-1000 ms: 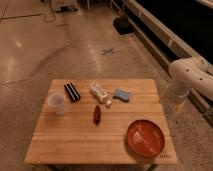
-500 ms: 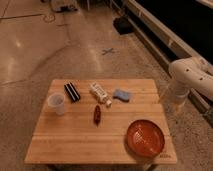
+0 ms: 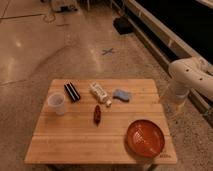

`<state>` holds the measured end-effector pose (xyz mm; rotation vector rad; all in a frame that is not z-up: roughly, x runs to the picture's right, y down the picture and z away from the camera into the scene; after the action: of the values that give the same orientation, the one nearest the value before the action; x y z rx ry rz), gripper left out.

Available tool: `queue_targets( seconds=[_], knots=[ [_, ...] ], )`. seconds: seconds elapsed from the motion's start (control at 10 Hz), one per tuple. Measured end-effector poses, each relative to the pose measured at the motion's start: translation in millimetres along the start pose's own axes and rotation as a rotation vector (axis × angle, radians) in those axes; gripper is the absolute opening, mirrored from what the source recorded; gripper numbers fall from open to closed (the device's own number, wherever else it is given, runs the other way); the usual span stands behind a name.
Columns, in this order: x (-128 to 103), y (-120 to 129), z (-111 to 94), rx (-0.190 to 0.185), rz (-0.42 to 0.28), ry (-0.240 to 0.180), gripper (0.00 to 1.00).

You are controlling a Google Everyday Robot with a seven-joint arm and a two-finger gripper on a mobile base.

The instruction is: Drag the ceramic bowl in a circle

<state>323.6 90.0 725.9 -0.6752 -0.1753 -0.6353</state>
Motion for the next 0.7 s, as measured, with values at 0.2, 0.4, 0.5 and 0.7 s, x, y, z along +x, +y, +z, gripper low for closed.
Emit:
queue_targets(
  seconds=[0.2, 0.4, 0.5, 0.7],
  knots=[
    [-3.2, 3.7, 4.1, -0.002, -0.004, -0.004, 0.62],
    [-11.8, 13.6, 10.9, -0.003, -0.01, -0.011, 0.62],
    [-12.0, 15.3, 12.0, -0.004, -0.012, -0.011, 0.62],
    [-18.2, 15.1, 17.9, -0.004, -0.026, -0.017, 0.62]
  ],
)
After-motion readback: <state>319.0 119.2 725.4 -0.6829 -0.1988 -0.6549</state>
